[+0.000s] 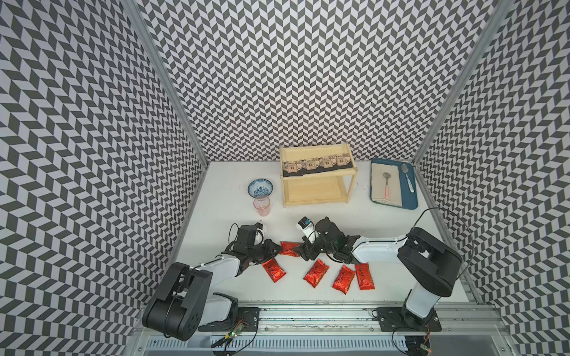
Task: Place the tea bags on the shelf by color
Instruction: Move the tea bag to the center of the board, then pick up the tea bag from the center of the board.
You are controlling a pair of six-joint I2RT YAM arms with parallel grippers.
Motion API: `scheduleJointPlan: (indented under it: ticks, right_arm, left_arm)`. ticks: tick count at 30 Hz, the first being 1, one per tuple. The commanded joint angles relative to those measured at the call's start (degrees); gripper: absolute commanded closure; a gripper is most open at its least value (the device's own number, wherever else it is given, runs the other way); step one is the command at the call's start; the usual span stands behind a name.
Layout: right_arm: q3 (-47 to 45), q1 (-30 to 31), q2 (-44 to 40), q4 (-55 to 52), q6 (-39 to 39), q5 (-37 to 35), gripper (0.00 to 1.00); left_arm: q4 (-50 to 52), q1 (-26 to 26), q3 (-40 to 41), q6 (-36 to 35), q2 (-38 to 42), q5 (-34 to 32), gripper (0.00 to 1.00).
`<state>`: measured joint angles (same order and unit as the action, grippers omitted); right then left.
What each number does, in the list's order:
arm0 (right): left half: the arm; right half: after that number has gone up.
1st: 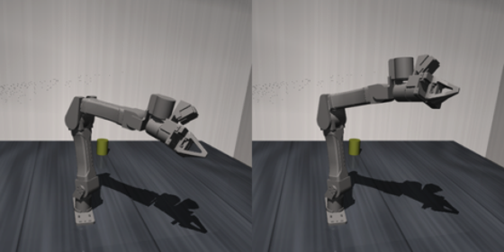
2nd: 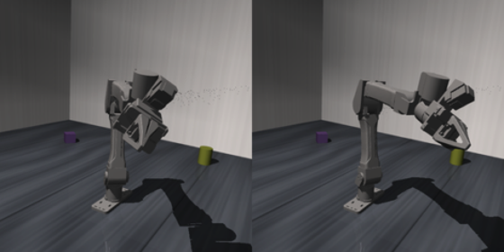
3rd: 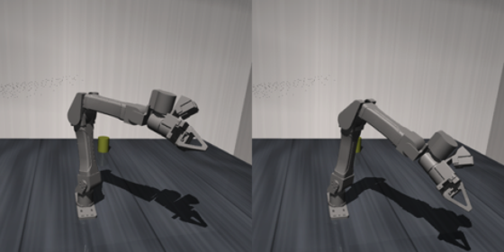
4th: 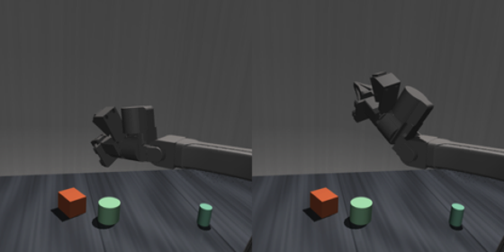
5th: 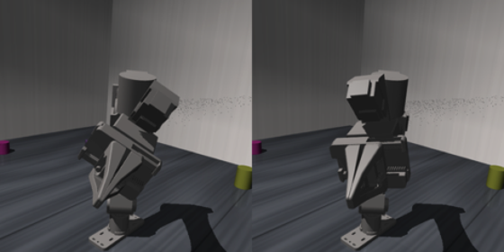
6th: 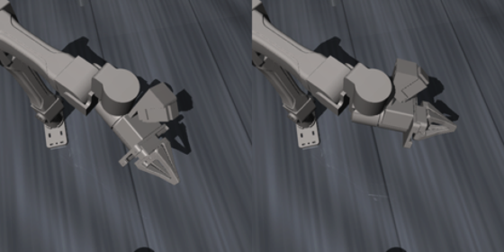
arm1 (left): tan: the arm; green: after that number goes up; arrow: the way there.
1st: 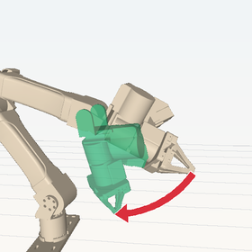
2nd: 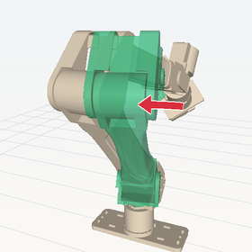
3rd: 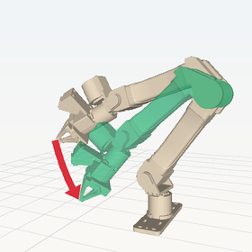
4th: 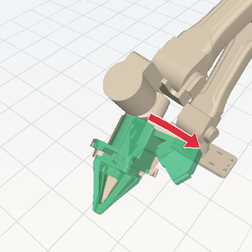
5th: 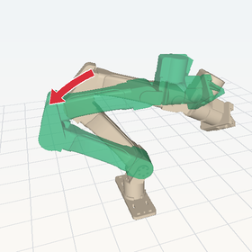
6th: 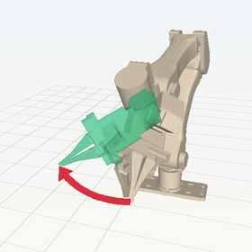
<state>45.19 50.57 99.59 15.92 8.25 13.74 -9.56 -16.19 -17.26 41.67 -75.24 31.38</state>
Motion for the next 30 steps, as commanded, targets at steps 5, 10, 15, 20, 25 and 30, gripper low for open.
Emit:
scheduleJointPlan:
  ticks: [5, 10, 15, 20, 25, 30]
  right_arm:
    - [-1.8, -2.46, -5.42, 2.43, 3.5, 2.94, 0.3]
    - [-4.41, -5.8, -12.03, 1.52, 13.4, 4.9, 0.33]
    - [-7.13, -10.87, -16.29, 1.66, 26.93, 14.73, 0.37]
    - [-8.07, -13.15, -16.48, 4.46, 34.67, 25.21, 0.38]
    - [-8.7, -14.98, -16.06, 10.81, 39.29, 30.76, 0.45]
    - [-7.45, -15.83, -14.37, 12.64, 40.09, 32.74, 0.52]
  left_arm:
    - [-0.43, -0.51, -1.72, -1.41, 0.35, -0.53, 0.98]
    - [0.77, -0.51, -2.96, -1.5, 5.05, -0.13, 1.0]
    - [-0.59, -0.51, -4.04, -0.52, 11.16, 2.17, 1.0]
    - [-3.74, -0.51, -4.42, 0.74, 15.34, 4.85, 1.0]
    - [-6.1, -0.6, -4.44, 1.64, 15.22, 7.18, 1.0]
    - [-6.76, -0.82, -4.28, 2.08, 15.29, 7.32, 1.0]
